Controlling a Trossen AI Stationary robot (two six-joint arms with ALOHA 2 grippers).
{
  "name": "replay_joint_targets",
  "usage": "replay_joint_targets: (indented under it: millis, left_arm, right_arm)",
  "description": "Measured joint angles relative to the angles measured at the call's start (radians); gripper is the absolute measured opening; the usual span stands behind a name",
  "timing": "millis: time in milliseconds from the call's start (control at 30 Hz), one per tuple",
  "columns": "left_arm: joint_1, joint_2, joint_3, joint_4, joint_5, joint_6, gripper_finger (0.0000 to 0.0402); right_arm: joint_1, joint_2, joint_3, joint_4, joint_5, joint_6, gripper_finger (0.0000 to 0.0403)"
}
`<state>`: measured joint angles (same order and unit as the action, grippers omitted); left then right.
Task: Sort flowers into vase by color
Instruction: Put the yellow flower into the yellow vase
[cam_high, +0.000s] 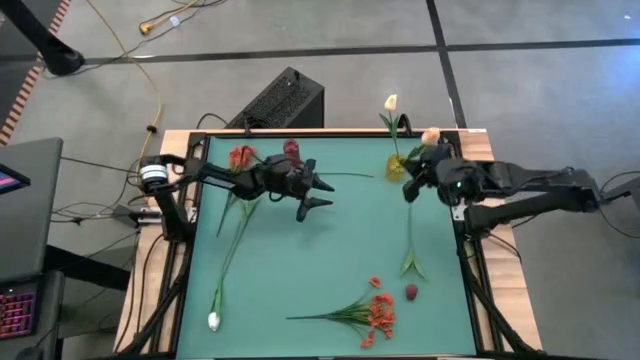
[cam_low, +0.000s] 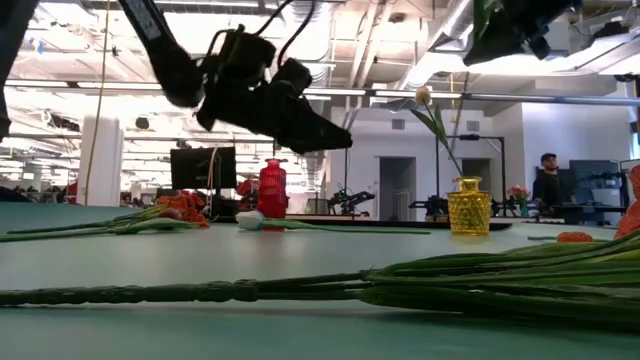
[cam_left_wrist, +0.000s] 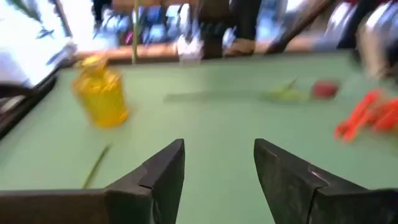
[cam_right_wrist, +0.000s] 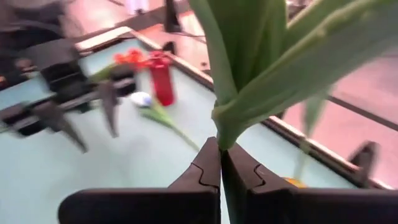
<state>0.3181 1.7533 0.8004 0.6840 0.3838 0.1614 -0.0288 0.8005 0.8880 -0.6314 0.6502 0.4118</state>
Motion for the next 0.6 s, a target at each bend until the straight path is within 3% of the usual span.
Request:
replay_joint_targets:
  millis: [100,200,400,600]
  left_arm:
    - [-0.026,-0.055,0.031,-0.187,-0.156,0.097,0.0181]
    - [-0.043,-0.092,0.037,-0.259,-0.244,0.13,0.0181]
    - [-0.05,-0.134,0.029,-0.285,-0.344,0.113,0.0181]
    - [-0.05,-0.134,0.028,-0.304,-0.345,0.115,0.018]
  right_arm:
    - [-0.07,-0.005,0.031,-0.071,-0.024,0.0,0.0027]
    - [-0.148,-0.003,0.051,-0.124,-0.048,-0.008,0.0027]
    - [-0.274,-0.002,0.052,-0.117,-0.141,-0.079,0.0027]
    - [-0.34,-0.003,0.052,-0.112,-0.164,-0.107,0.0027]
